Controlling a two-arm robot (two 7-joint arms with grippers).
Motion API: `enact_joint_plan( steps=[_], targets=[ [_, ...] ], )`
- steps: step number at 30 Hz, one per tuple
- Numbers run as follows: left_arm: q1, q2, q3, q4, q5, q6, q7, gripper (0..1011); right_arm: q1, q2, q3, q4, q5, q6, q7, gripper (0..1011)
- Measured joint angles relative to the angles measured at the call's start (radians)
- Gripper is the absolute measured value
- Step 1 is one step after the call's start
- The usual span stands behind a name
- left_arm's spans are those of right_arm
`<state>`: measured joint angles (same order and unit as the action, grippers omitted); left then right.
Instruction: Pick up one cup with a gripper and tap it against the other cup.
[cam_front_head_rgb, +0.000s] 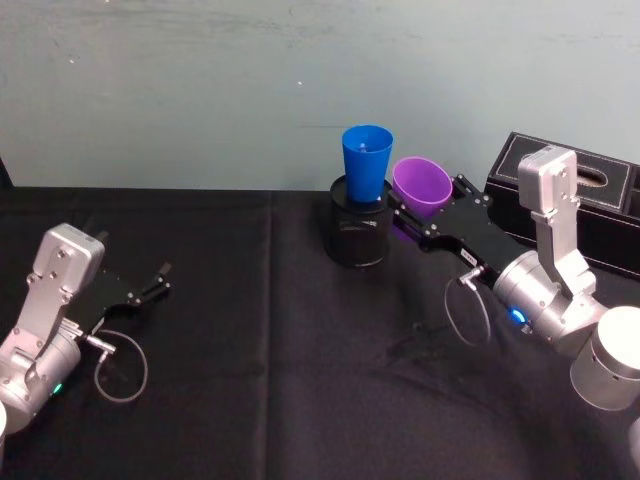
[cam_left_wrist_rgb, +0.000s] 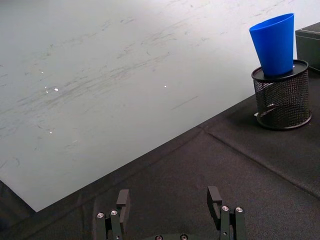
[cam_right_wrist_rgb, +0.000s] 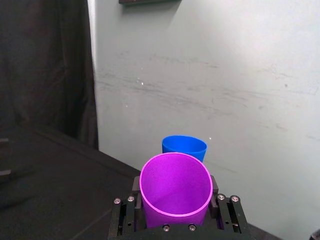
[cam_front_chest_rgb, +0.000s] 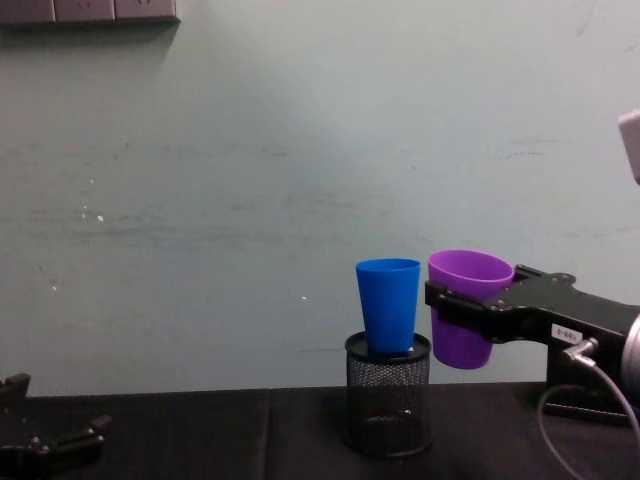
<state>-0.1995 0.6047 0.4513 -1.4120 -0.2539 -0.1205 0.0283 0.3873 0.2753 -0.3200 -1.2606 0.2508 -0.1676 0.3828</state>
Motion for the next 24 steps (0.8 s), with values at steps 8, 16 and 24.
enact_joint_plan(
  steps=[8, 16, 24],
  targets=[
    [0.0, 0.0, 0.0, 0.0, 0.0, 0.0, 0.0, 1011, 0.043, -0.024, 0.001, 0.06, -0.004, -0.034, 0.02, 732],
    [0.0, 0.0, 0.0, 0.0, 0.0, 0.0, 0.0, 1011, 0.078, -0.042, 0.005, 0.119, 0.003, -0.058, 0.045, 732],
    [0.0, 0.0, 0.0, 0.0, 0.0, 0.0, 0.0, 1011, 0.117, -0.06, 0.006, 0.179, 0.017, -0.082, 0.071, 732]
  ],
)
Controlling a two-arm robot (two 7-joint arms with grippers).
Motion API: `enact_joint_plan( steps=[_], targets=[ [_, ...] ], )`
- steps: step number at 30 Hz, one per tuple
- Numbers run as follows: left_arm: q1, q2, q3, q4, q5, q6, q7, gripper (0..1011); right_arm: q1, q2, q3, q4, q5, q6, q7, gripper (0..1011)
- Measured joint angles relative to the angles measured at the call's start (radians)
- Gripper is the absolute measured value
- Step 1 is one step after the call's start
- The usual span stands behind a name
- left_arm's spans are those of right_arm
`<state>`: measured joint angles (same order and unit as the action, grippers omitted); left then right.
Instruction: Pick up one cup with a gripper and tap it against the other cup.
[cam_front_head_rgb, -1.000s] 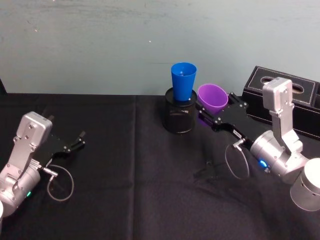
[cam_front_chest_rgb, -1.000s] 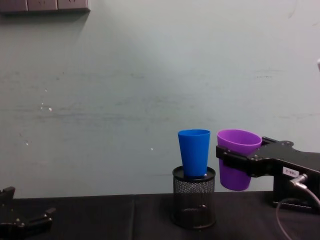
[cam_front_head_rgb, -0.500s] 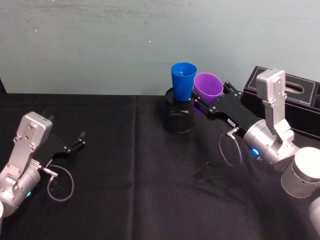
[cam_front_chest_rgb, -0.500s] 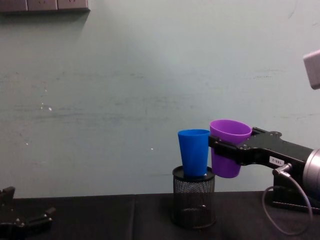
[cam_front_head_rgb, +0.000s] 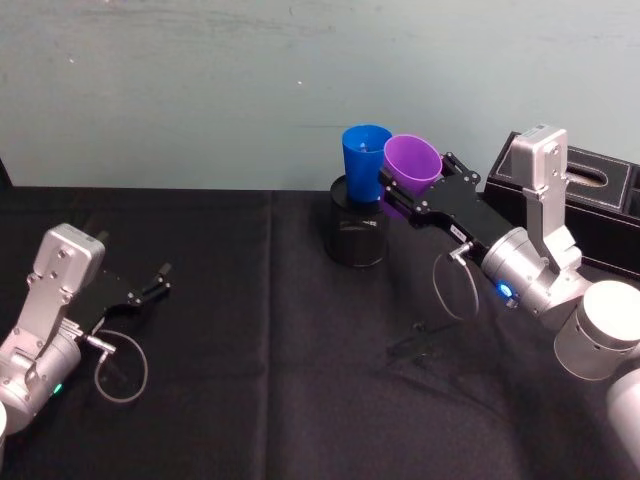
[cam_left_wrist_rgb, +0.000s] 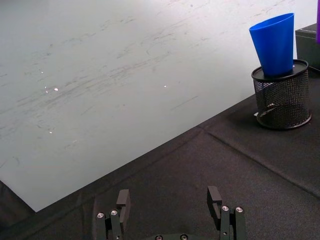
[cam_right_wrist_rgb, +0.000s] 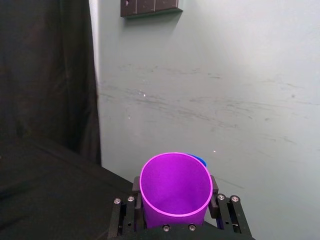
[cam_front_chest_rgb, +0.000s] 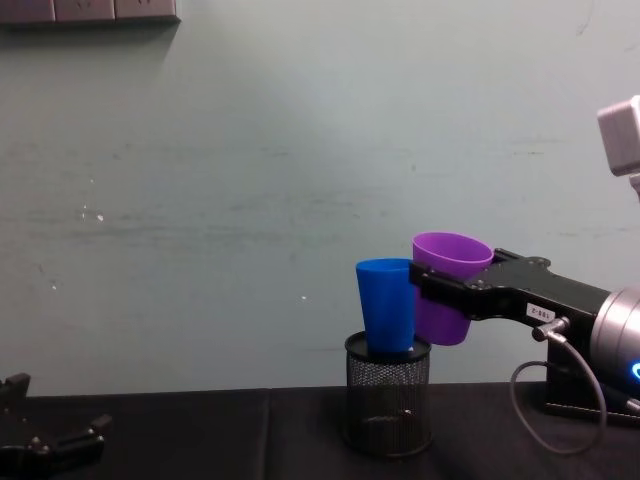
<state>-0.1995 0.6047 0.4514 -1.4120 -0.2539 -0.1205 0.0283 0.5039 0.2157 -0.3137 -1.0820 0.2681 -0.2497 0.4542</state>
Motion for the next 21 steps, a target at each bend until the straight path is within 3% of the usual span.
enact_joint_plan(
  steps=[21],
  targets=[
    [0.0, 0.0, 0.0, 0.0, 0.0, 0.0, 0.0, 1011, 0.075, -0.028, -0.007, 0.118, 0.022, -0.056, 0.053, 732]
  ],
)
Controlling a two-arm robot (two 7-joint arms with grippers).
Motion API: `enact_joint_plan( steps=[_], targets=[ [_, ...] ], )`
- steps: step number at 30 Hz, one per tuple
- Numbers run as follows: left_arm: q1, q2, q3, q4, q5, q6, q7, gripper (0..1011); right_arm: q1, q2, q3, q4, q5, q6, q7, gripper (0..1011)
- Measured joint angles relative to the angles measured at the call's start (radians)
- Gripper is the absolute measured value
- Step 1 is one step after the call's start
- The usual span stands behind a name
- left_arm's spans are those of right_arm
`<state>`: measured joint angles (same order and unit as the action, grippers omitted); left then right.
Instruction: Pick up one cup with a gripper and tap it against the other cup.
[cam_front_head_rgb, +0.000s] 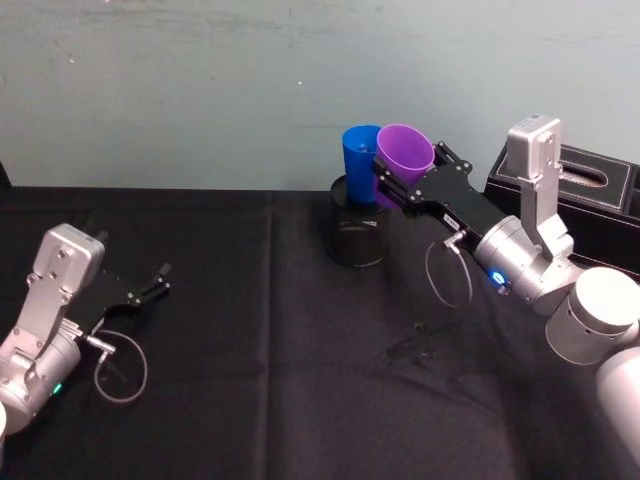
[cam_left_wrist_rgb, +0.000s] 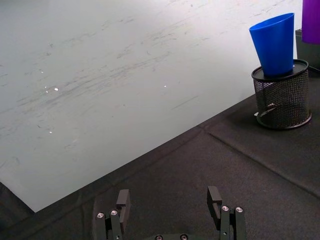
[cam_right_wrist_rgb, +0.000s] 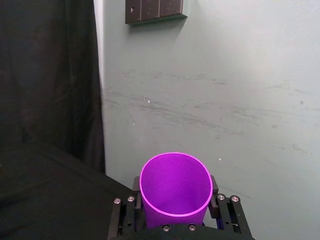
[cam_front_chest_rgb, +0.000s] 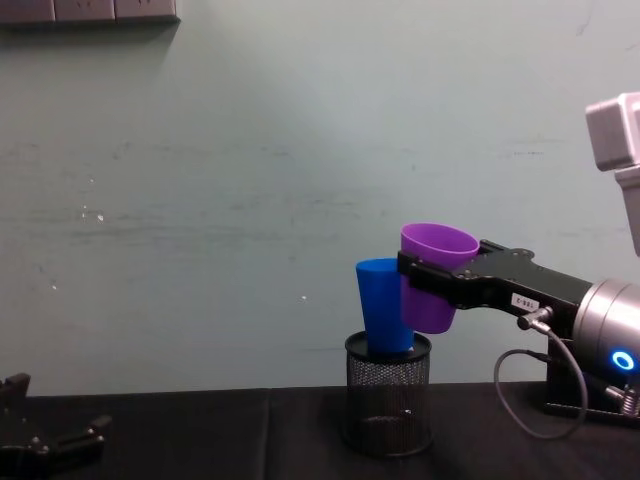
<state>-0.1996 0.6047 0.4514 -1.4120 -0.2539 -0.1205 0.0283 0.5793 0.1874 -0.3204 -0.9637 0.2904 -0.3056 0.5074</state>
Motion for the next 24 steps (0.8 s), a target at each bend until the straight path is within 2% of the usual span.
enact_joint_plan(
  steps=[24],
  targets=[
    [0.0, 0.0, 0.0, 0.0, 0.0, 0.0, 0.0, 1011, 0.071, -0.029, 0.002, 0.117, 0.017, -0.044, 0.045, 732]
  ],
)
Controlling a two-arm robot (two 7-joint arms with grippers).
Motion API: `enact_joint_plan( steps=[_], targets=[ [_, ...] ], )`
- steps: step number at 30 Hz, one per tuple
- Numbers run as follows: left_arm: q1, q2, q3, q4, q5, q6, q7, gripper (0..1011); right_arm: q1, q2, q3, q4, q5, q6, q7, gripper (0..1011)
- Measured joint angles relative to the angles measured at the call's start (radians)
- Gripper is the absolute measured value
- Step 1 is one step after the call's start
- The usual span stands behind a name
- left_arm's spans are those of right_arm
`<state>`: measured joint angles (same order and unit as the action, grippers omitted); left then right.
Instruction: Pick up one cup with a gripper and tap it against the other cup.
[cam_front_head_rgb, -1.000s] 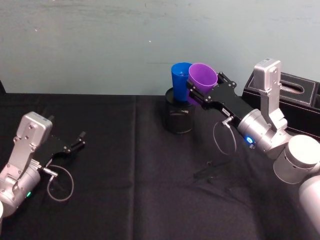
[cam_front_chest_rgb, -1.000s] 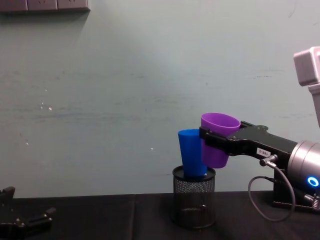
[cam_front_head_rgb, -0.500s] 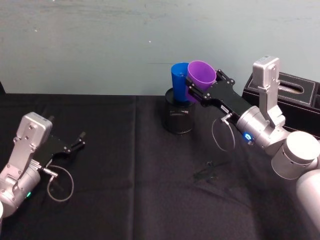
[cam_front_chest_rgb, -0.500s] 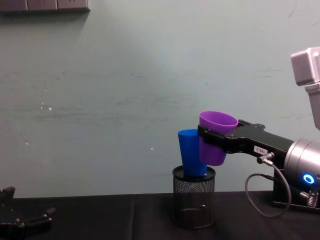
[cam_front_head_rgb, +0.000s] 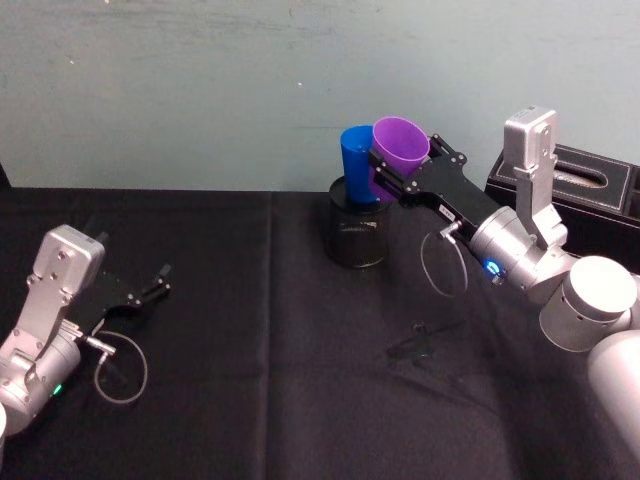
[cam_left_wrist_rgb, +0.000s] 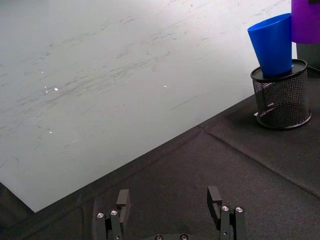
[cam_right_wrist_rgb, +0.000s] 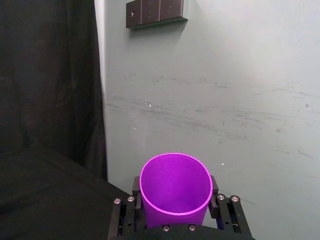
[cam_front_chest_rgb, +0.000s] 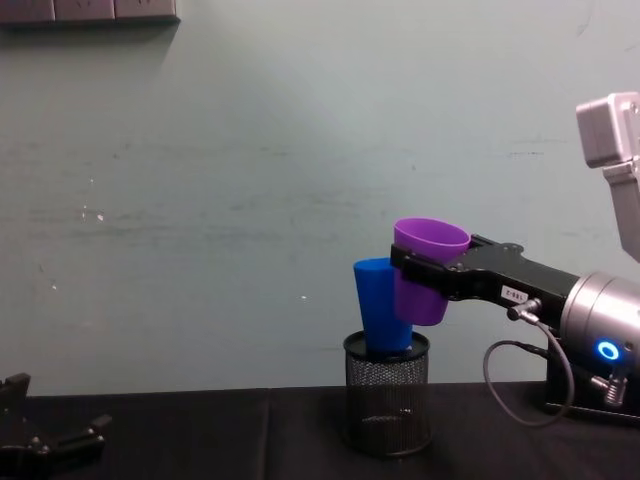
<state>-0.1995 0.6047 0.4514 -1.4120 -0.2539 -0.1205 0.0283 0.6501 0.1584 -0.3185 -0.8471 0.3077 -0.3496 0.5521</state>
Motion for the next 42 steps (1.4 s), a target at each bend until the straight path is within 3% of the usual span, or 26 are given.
enact_joint_plan(
  steps=[26, 37, 42],
  targets=[
    [0.0, 0.0, 0.0, 0.0, 0.0, 0.0, 0.0, 1011, 0.037, -0.012, 0.002, 0.059, 0.0, -0.013, 0.02, 732],
    [0.0, 0.0, 0.0, 0.0, 0.0, 0.0, 0.0, 1011, 0.016, 0.002, 0.006, 0.024, -0.001, 0.007, 0.015, 731],
    [0.0, 0.0, 0.0, 0.0, 0.0, 0.0, 0.0, 1011, -0.014, 0.019, 0.007, -0.024, -0.001, 0.029, 0.004, 732]
  ],
)
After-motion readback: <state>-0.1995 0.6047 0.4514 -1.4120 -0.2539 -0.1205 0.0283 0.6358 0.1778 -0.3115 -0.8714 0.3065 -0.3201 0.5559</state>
